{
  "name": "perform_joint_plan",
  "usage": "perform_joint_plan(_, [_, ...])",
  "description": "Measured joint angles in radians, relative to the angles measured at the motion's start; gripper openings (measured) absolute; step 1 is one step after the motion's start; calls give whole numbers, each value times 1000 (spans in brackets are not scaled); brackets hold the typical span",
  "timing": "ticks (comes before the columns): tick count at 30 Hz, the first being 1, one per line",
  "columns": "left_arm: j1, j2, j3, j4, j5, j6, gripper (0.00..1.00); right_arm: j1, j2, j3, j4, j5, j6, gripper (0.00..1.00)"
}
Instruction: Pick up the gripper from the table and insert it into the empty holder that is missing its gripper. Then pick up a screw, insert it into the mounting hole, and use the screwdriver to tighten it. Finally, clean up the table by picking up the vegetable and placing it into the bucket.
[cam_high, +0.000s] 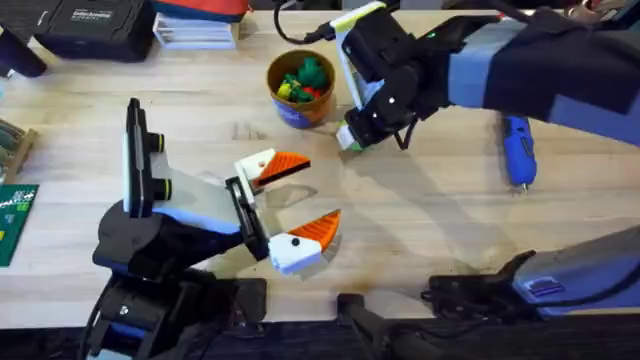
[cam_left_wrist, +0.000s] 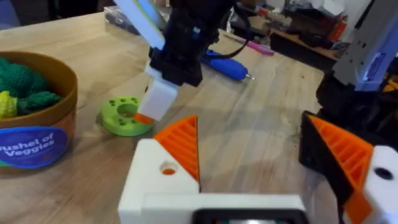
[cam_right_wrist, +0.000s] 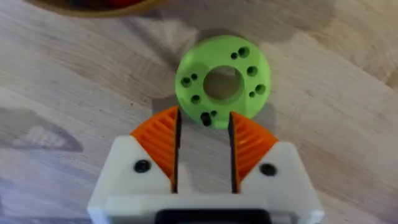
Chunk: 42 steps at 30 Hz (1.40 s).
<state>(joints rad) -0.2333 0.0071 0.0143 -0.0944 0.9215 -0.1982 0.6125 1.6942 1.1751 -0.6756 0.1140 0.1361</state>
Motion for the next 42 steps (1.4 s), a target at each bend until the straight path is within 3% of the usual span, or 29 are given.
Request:
perform_joint_plan(6, [0, 0, 0, 0, 0, 0, 985, 0, 14, 0, -1, 3, -3, 255])
perform_joint_plan(19, [0, 0, 0, 0, 0, 0, 985, 0, 42, 0, 1, 13, -3, 119])
perform_joint_plan(22, [0, 0, 0, 0, 0, 0, 985, 0, 42, 1, 4, 19, -6, 11])
perform_joint_plan(34, [0, 0, 0, 0, 0, 0, 987, 0, 24, 33, -68, 66, -7, 7])
perform_joint_plan(42, [0, 0, 0, 0, 0, 0, 986, 0, -31, 230, -285, 14, -41, 7])
